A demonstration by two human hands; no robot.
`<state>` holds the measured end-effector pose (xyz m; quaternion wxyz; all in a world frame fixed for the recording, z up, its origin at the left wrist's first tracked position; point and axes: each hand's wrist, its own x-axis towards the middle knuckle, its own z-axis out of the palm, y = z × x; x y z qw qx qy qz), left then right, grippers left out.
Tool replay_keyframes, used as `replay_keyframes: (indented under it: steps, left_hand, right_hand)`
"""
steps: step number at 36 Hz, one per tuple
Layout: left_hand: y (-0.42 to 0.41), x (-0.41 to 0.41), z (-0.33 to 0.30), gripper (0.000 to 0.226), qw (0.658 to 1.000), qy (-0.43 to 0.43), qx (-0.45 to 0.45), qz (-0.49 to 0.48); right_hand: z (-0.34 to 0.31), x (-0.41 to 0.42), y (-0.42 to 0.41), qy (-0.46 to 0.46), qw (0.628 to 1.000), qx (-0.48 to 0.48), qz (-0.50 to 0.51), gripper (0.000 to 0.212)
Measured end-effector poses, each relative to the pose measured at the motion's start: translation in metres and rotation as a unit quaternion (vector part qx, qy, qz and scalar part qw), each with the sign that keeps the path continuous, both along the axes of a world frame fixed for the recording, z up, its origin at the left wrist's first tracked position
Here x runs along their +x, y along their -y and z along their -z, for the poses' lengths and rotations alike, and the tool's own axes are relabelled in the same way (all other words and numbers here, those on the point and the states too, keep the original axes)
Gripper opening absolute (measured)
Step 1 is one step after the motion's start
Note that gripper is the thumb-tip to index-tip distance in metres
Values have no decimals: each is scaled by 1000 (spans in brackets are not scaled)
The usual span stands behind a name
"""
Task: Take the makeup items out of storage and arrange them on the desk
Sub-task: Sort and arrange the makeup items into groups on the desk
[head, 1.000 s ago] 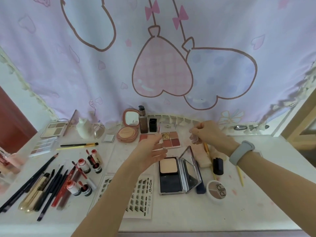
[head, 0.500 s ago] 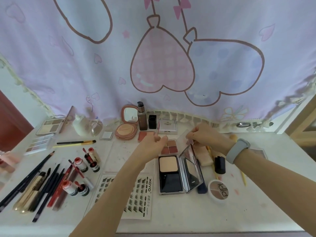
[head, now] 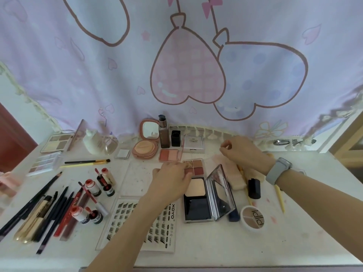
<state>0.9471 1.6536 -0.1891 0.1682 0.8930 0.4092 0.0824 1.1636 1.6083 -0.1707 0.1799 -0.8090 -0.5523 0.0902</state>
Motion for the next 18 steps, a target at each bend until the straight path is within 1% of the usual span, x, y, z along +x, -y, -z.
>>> replay_keyframes:
  steps: [4,7,11,15,18]
  left_hand:
    - [-1,-7,7,41,998,-42,37,-7]
    - [-5,-12,12,51,995,-81,60,-4]
    - [-9,-17,18,60,994,-98,44,12]
    - [-10,-22,23,63,993,-115,19,23]
    - [-11,-26,24,64,992,-119,14,33]
  right_hand:
    - [-1,-8,-23,24,995,0,-97,32]
    - [0,-14,-45,50,990,-18,-133,38]
    - [5,-22,-66,111,979,-62,-161,51]
    - [13,-25,-76,120,973,-101,-171,57]
    - [17,-24,-79,122,973,-104,-164,57]
